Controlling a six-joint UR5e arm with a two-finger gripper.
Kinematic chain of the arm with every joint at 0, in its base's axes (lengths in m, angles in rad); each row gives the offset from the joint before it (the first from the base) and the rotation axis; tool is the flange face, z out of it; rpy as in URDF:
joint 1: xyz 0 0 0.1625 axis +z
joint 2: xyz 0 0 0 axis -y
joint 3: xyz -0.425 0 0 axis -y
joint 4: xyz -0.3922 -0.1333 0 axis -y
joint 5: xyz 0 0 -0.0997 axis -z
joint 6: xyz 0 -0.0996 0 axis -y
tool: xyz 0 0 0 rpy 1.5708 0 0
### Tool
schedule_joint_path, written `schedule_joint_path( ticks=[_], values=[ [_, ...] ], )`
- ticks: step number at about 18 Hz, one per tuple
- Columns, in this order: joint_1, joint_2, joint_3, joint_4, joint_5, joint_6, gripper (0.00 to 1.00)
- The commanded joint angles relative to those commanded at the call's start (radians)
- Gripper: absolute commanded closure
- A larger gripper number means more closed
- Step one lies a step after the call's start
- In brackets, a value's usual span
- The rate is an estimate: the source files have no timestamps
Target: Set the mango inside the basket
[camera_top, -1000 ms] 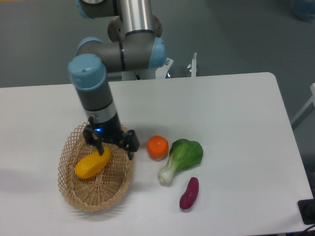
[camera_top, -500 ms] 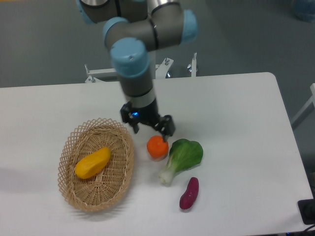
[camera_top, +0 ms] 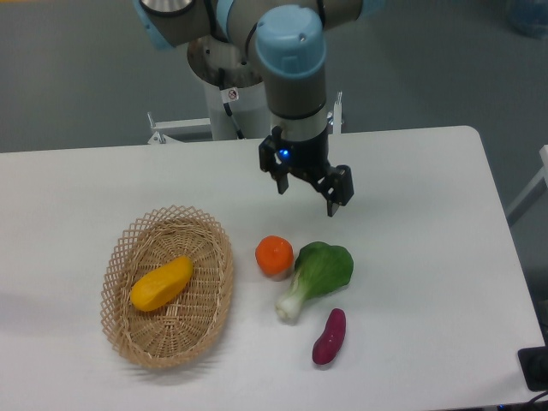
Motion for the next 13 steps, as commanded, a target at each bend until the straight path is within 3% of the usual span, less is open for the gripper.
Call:
schedule_joint_path(
  ticks=[13],
  values=[
    [0.009, -0.002, 0.002, 0.008, -0.017, -0.015, 0.00]
  ],
)
